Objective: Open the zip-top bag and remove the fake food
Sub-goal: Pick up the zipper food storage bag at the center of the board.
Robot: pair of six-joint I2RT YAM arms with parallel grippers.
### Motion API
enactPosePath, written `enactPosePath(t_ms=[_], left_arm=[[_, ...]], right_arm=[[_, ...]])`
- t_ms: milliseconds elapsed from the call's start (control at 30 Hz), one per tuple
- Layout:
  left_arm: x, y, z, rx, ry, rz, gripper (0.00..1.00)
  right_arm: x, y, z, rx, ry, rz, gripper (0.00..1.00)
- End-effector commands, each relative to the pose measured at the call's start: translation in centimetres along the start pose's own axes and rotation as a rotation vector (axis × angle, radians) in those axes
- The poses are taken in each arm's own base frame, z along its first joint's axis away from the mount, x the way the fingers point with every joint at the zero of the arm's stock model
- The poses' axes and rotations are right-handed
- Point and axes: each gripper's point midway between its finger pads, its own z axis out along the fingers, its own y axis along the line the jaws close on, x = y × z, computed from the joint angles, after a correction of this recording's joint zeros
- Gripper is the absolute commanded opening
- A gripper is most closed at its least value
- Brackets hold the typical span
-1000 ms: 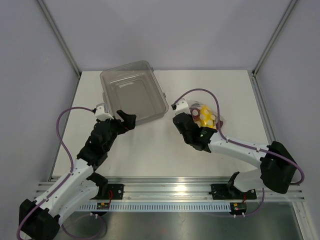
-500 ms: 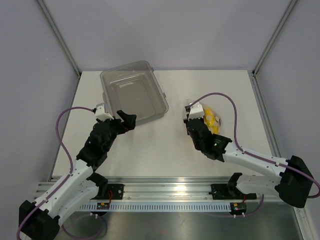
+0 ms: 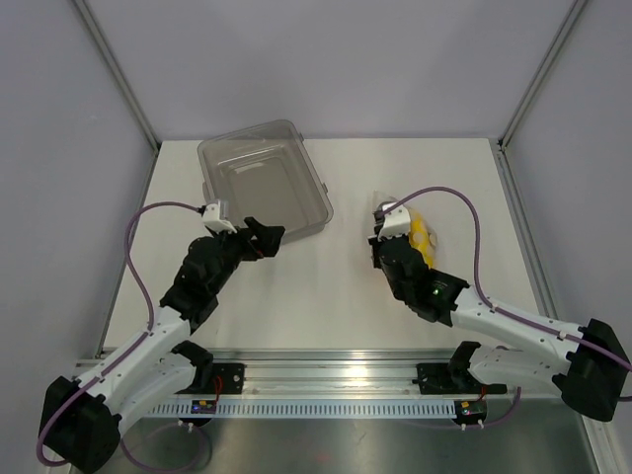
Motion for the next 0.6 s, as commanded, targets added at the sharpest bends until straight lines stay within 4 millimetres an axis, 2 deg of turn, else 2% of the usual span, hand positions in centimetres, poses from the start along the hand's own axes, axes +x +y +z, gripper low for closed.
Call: enactPosePath(t_ms=[0, 33, 67, 133, 167, 233, 267, 400, 467, 567], left_arm=[[-2.4, -2.5, -0.3, 0.130, -0.109, 0.026, 0.99], [-2.0, -3.4, -0.5, 0.187, -0.093, 0.039, 0.99], [-2.4, -4.1, -0.6, 0.224, -0.117, 0.051, 0.99], [-1.5, -4.8, -0.8, 0.292, -0.103, 0.068, 0.99], [-2.3, -5.8, -1.0, 0.348, -0.148, 0.090, 0.99], [-1.3, -5.8, -1.2, 0.389, -0.150, 0.109, 0.99], [-2.1, -6.3, -1.4, 0.414, -0.197, 0.126, 0.99], [-2.0, -6.2, -1.3, 0.435, -0.248, 0.156, 0.99], [-1.8, -6.9, -1.1, 0.476, -0.251, 0.185, 0.99], [-0.2, -8.2, -0.4, 0.527, -0.202, 0.265, 0.99]], right_arm=[[-2.1, 3.3, -0.1, -0.164, -0.051, 0.007, 0.00], [-2.0, 3.7, -0.2, -0.186, -0.048, -0.002, 0.00], [-2.0, 4.0, -0.2, -0.206, -0.049, -0.008, 0.00], [-2.1, 4.5, -0.6, -0.250, -0.054, -0.015, 0.00], [-2.1, 4.7, -0.7, -0.262, -0.059, -0.019, 0.00], [-2.3, 5.0, -1.2, -0.298, -0.065, -0.023, 0.00], [-2.3, 5.3, -1.4, -0.323, -0.066, -0.024, 0.00], [-2.7, 5.9, -2.1, -0.378, -0.077, -0.029, 0.00], [-2.8, 6.2, -2.6, -0.411, -0.081, -0.028, 0.00], [-3.0, 6.4, -3.2, -0.438, -0.082, -0.031, 0.00]])
